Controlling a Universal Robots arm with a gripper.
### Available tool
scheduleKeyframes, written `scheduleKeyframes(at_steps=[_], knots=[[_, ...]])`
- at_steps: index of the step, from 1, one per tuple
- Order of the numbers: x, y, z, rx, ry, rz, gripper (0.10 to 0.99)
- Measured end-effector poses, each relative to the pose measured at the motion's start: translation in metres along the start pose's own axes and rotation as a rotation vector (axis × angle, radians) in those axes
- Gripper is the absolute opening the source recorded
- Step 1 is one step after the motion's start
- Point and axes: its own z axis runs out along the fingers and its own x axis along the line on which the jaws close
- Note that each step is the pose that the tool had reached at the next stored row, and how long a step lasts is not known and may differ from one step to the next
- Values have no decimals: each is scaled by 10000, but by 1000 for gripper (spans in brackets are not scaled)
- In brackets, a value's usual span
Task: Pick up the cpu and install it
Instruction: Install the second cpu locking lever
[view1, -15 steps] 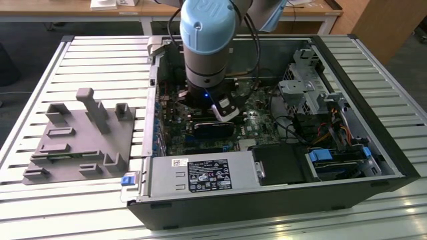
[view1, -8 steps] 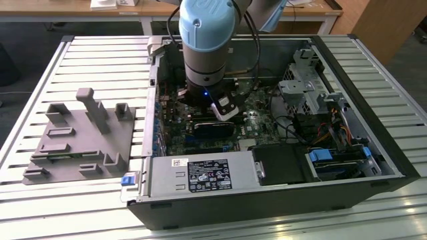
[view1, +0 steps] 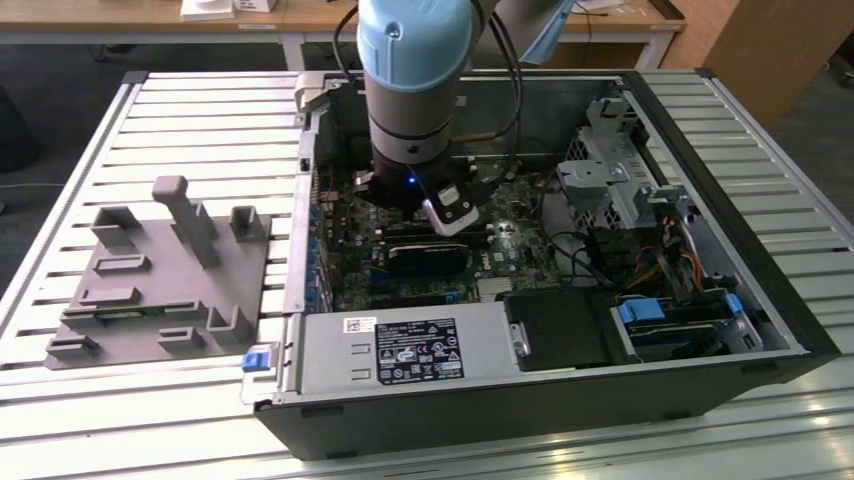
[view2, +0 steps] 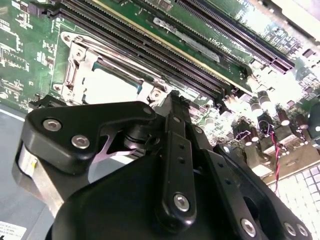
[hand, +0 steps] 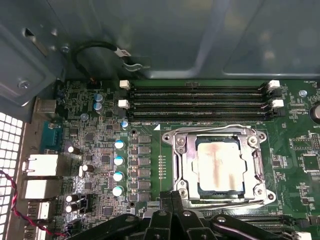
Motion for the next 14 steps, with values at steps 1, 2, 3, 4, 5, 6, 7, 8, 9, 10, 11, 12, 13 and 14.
scheduleKeyframes(at_steps=[1,2,3,4,5,6,7,8,9,10,11,12,13,14], knots=[[0,0,-2,1,0,0,106],[0,1,-4,2,1,0,106],[0,2,-6,3,1,-1,106],[0,3,-11,5,1,-1,106],[0,5,-18,5,0,-1,106],[0,8,-26,5,-1,-1,106],[0,11,-34,3,-2,0,106],[-1,13,-44,3,-2,-1,106],[-1,17,-56,4,-1,0,106],[-1,21,-68,4,-2,-1,106],[-1,25,-82,3,-2,0,106],[-2,29,-98,3,-2,0,106],[-2,34,-112,2,-2,0,106],[-2,38,-128,3,-2,0,106]])
